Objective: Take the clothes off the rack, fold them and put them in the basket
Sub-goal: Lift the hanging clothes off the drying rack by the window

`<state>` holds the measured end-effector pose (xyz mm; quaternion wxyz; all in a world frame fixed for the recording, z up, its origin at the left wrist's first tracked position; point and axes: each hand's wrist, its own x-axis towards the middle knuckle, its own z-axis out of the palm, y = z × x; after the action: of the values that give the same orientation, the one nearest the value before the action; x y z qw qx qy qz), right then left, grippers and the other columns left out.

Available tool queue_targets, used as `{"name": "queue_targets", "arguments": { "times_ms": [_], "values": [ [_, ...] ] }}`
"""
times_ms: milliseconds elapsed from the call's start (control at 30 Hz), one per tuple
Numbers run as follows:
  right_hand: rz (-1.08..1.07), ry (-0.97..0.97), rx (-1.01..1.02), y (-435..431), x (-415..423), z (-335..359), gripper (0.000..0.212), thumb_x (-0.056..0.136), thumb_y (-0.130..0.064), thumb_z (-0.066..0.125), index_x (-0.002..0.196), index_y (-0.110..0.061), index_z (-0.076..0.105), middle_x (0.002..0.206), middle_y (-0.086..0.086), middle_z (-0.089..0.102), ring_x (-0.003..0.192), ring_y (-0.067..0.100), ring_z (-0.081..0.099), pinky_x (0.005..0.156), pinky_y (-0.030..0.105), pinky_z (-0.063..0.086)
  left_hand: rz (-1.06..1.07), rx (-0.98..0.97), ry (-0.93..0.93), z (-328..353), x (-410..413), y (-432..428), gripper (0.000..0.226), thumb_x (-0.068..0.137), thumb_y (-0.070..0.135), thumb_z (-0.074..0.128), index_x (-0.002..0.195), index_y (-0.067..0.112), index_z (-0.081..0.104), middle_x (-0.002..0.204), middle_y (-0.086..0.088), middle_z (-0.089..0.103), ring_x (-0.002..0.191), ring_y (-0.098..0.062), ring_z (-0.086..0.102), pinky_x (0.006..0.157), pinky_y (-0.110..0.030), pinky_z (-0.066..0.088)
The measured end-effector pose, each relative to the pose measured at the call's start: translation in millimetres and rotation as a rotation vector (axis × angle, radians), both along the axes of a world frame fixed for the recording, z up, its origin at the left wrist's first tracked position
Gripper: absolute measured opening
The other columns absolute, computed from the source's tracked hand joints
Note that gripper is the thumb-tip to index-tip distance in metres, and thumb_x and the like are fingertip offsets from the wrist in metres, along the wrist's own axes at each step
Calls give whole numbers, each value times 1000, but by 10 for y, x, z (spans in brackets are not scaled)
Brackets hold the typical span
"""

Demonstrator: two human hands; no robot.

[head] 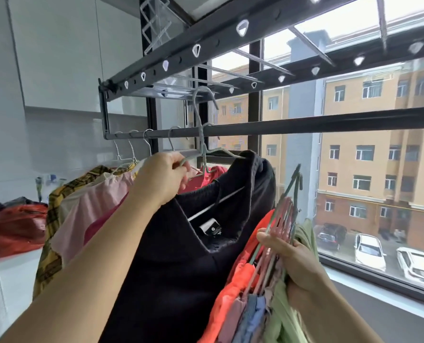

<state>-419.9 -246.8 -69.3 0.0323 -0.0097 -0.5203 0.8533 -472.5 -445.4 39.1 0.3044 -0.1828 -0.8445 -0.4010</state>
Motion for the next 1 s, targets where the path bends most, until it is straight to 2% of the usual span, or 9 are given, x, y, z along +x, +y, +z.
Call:
{"name": "queue_targets", "arguments": {
  "times_ms": [100, 167, 233, 300, 400, 600, 800, 933, 1000],
  "values": [
    [2, 8, 5, -59, -14, 32, 29, 56, -8, 76, 83, -7, 66, 65, 14, 58, 49, 27, 60, 55, 39, 56, -5, -126, -49, -298, 190, 4, 14, 93, 7, 51, 91, 17, 61, 72, 3, 64, 42, 1, 55, 45, -9, 43],
    [-13, 27, 12, -131, -29, 53, 25, 58, -11, 73, 82, -7, 66, 63, 13, 60, 48, 25, 60, 54, 37, 55, -106, -138, -161, -610, 260, 128, 16, 91, 5, 53, 93, 17, 63, 72, 6, 65, 40, 2, 54, 44, -6, 37],
    [-2, 50, 12, -221, -32, 72, 21, 64, -8, 71, 83, -4, 64, 66, 17, 59, 49, 26, 60, 53, 36, 55, -206, -102, -223, -879, 286, 257, 17, 89, 4, 53, 92, 15, 65, 74, 4, 66, 44, -2, 55, 49, -11, 42],
    [8, 48, -3, -301, -28, 87, 11, 74, -3, 67, 83, -1, 63, 64, 21, 60, 46, 27, 60, 48, 37, 55, -252, -121, -203, -1039, 270, 318, 18, 89, 21, 48, 93, 14, 65, 82, 0, 69, 60, -8, 61, 65, -22, 49],
    [-14, 27, 37, -401, -32, 72, 10, 76, -4, 68, 83, 0, 62, 58, 18, 57, 42, 25, 59, 44, 33, 54, -328, -236, -149, -1161, 246, 268, 48, 85, 40, 30, 100, 9, 64, 91, -6, 69, 85, -18, 62, 81, -34, 44],
    [27, 0, 94, -512, -67, 1, 13, 73, -5, 68, 74, -3, 56, 56, 16, 54, 43, 25, 57, 45, 32, 52, -459, -6, -106, -1350, 290, 136, 33, 92, 34, 39, 101, 14, 63, 91, 1, 69, 84, -7, 64, 80, -33, 49],
    [43, -50, 176, -558, -94, 16, 14, 75, -5, 69, 84, -1, 59, 65, 20, 57, 49, 26, 59, 49, 33, 54, -527, -53, -85, -1333, 259, 41, 36, 91, 35, 38, 106, 12, 61, 96, 1, 69, 89, -8, 64, 82, -35, 49],
    [103, -160, 162, -551, -113, 67, 36, 62, -7, 69, 97, -5, 65, 67, 17, 62, 48, 25, 60, 51, 33, 54, -568, -117, -68, -1320, 250, 1, 38, 90, 34, 37, 111, 12, 58, 103, 0, 67, 96, -12, 62, 86, -36, 47],
    [113, -199, 154, -554, -116, 72, 38, 59, -8, 68, 97, -8, 67, 67, 16, 63, 47, 25, 59, 50, 31, 54, -560, -192, -42, -1321, 244, -8, 40, 90, 36, 35, 110, 11, 57, 102, -2, 65, 96, -18, 60, 85, -38, 45]
  ]
}}
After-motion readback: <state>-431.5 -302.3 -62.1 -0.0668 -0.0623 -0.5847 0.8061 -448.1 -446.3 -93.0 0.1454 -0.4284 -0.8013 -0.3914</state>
